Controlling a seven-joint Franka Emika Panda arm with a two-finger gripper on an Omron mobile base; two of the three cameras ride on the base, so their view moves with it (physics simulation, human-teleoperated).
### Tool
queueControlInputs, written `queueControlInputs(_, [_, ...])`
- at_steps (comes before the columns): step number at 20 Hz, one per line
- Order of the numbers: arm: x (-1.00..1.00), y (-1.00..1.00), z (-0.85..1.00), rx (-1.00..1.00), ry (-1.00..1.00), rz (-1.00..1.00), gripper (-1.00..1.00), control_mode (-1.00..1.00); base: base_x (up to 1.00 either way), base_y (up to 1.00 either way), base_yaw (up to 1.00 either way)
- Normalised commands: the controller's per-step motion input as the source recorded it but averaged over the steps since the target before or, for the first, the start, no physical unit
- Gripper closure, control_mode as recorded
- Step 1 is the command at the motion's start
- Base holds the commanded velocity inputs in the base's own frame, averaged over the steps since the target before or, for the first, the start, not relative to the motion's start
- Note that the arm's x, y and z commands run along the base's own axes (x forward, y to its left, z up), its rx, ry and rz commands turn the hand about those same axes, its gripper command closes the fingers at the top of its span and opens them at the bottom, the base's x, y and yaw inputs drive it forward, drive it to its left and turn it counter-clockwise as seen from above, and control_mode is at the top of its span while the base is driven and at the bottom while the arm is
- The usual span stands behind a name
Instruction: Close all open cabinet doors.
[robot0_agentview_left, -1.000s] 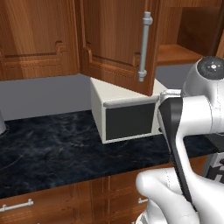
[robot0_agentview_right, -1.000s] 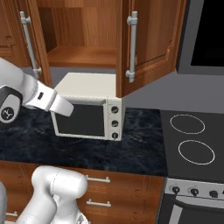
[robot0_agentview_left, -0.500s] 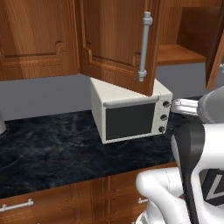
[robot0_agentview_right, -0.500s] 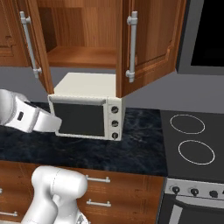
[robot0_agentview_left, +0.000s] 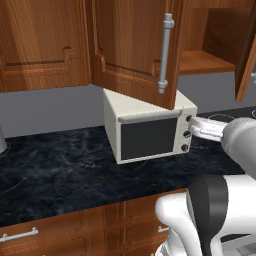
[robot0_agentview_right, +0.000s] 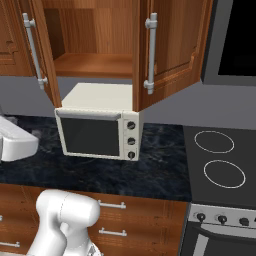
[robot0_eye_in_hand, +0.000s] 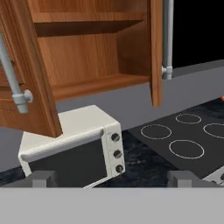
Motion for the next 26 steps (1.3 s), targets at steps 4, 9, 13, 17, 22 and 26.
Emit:
queueControlInputs(4, [0.00, 0.89, 0.18, -0.12, -0.29, -0.03, -1.00, -1.00, 0.00, 0.00, 0.00])
queueControlInputs(9, [0.00, 0.65, 0.20, -0.15, -0.33, -0.04, -1.00, -1.00, 0.00, 0.00, 0.00])
queueControlInputs(13, [0.11, 0.12, 0.01, -0.03, -0.09, -0.03, -1.00, -1.00, 0.00, 0.00, 0.00])
queueControlInputs(17, [0.38, 0.00, 0.00, 0.00, 0.00, 0.00, -1.00, -1.00, 0.00, 0.00, 0.00])
queueControlInputs(22, [0.48, 0.00, 0.00, 0.00, 0.00, -0.01, -1.00, -1.00, 0.00, 0.00, 0.00])
queueControlInputs(26, [0.42, 0.00, 0.00, 0.00, 0.00, 0.00, -1.00, -1.00, 0.00, 0.00, 0.00])
